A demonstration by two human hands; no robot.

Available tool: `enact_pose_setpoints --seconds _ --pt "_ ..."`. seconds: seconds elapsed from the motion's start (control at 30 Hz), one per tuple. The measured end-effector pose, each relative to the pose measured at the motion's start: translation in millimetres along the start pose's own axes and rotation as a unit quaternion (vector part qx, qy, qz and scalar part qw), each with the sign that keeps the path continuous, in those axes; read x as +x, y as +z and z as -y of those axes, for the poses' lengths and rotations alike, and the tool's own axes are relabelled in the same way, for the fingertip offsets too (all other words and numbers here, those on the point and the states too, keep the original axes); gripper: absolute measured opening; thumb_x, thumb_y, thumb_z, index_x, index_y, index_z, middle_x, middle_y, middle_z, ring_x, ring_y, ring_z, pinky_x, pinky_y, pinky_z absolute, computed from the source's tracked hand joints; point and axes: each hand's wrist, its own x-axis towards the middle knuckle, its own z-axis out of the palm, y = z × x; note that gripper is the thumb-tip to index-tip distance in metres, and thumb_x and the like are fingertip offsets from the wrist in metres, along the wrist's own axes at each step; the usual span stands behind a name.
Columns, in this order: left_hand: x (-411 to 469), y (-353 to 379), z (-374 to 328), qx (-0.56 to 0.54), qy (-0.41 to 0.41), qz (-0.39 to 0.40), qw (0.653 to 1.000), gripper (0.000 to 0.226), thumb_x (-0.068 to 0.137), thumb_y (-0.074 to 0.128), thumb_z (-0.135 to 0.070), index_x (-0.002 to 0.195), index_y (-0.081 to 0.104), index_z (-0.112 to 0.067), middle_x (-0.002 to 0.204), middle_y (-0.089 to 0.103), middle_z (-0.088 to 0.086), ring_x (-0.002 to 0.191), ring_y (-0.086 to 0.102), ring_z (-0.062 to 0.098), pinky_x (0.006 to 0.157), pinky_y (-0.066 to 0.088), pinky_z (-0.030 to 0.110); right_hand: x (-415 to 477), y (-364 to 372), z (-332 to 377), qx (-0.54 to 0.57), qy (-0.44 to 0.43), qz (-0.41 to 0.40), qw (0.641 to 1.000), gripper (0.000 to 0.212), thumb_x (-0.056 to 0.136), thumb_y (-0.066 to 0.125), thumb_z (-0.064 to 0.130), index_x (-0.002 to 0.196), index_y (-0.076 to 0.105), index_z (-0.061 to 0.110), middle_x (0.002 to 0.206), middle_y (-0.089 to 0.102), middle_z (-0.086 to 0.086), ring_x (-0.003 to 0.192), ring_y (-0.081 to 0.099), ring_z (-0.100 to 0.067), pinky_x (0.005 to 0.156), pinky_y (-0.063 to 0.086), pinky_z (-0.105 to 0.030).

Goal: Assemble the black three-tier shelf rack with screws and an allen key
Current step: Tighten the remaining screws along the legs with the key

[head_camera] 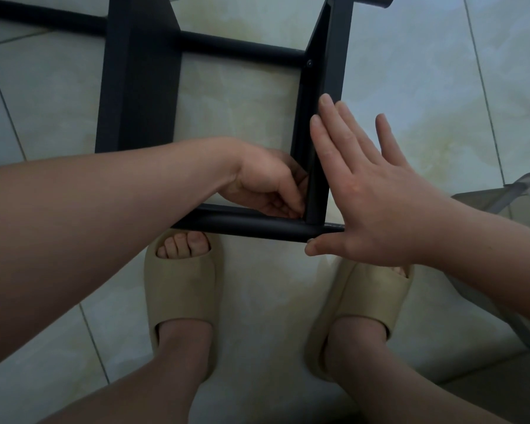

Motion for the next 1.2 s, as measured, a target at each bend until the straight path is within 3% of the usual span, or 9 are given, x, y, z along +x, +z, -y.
enact_pose_setpoints --seconds 0.13,0.3,0.4,0.53,0.97,1.1,1.2 --pt "0 -2 3 -0.026 -0.001 0.017 1.000 0.021 0.089 0.054 0.013 0.104 0.061 -0.002 0.084 0.070 0.009 0.079 0.070 0.017 0.078 0.058 0.025 0 0 0 -0.001 0.000 -0.002 1.000 0.138 0.066 0.040 0.088 0.154 -0.027 0.006 0.161 -0.039 -0.011 0.150 -0.033 -0.025 0.123 -0.013 -0.055" --pt "-3 -3 -5 0.077 -0.067 0.006 0.995 0.011 0.091 0.063 -0.009 0.087 0.073 -0.012 0.080 0.072 0.003 0.070 0.067 0.011 0.068 0.053 0.021 0 1 0 -0.001 -0.001 -0.005 1.000 0.138 0.068 0.044 0.088 0.155 -0.025 0.006 0.161 -0.037 -0.011 0.151 -0.032 -0.025 0.123 -0.012 -0.055" --pt "-1 -2 -13 0.104 -0.082 -0.016 0.991 0.016 0.091 0.063 -0.005 0.079 0.071 -0.012 0.072 0.068 0.002 0.064 0.061 0.010 0.063 0.049 0.020 0 1 0 0.000 -0.001 -0.005 1.000 0.138 0.068 0.044 0.088 0.155 -0.025 0.006 0.161 -0.038 -0.011 0.150 -0.033 -0.024 0.123 -0.013 -0.055" --pt "2 -1 -23 0.136 -0.093 -0.029 0.986 0.012 0.090 0.062 -0.001 0.085 0.070 -0.008 0.072 0.068 0.003 0.063 0.061 0.010 0.064 0.051 0.020 0 1 0 0.000 -0.001 -0.005 1.000 0.137 0.066 0.040 0.088 0.155 -0.026 0.006 0.161 -0.038 -0.010 0.150 -0.033 -0.024 0.124 -0.012 -0.055" --pt "5 -3 -15 0.092 -0.083 -0.022 0.992 0.017 0.092 0.058 0.003 0.085 0.069 -0.007 0.071 0.068 0.003 0.063 0.063 0.009 0.063 0.054 0.018 -1 1 0 0.002 -0.003 -0.001 1.000 0.137 0.067 0.039 0.088 0.155 -0.027 0.006 0.161 -0.039 -0.010 0.150 -0.034 -0.024 0.124 -0.012 -0.056" --pt "2 -7 -5 0.036 -0.075 0.017 0.996 0.018 0.093 0.056 0.002 0.086 0.069 -0.009 0.080 0.069 0.004 0.074 0.065 0.011 0.076 0.052 0.022 0 1 1 0.004 -0.003 -0.001 1.000 0.137 0.067 0.040 0.088 0.155 -0.026 0.006 0.161 -0.039 -0.010 0.150 -0.033 -0.024 0.124 -0.012 -0.055" --pt "2 -6 -1 0.022 -0.053 0.020 0.998 0.021 0.093 0.054 0.006 0.086 0.067 -0.007 0.078 0.069 0.004 0.071 0.067 0.010 0.069 0.056 0.019 -1 1 0 0.006 -0.003 -0.001 1.000 0.137 0.067 0.040 0.087 0.155 -0.026 0.006 0.161 -0.039 -0.010 0.150 -0.033 -0.024 0.124 -0.012 -0.055"
